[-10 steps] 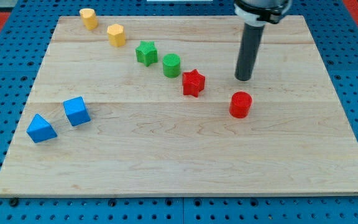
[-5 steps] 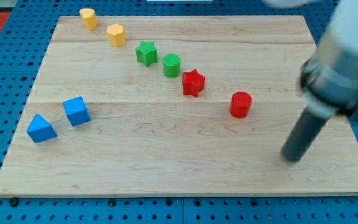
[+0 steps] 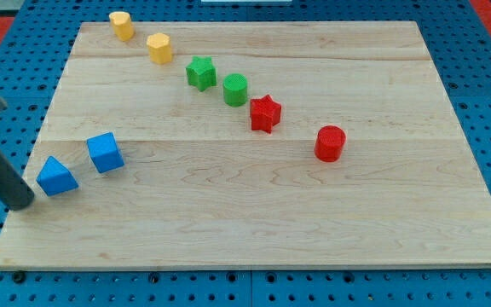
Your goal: Slide the triangle to the bottom center
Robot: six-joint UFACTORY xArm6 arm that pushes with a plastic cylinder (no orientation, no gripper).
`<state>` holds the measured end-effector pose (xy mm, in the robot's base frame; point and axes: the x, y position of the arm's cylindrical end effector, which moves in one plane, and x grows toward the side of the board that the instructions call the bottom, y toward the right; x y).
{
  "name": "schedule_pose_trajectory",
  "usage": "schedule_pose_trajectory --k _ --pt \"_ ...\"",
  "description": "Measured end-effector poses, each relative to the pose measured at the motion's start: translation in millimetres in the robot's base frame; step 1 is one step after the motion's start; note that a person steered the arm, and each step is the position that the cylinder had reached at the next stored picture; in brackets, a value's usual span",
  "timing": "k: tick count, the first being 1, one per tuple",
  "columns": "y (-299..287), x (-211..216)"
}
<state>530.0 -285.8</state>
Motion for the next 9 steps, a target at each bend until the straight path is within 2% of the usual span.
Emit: schedule_pose_trajectory --k 1,2,3,4,5,6,7,8,9 --pt "18.7 -35.1" --pt "128.5 -38.6" --pt "166.6 -26.7" --pt "80.2 -26.8" --pt "58.6 -10.5" --pt "92.4 16.2" --pt "188.8 -10.2" --pt "274.1 -10.2" --pt "183.7 -12.8"
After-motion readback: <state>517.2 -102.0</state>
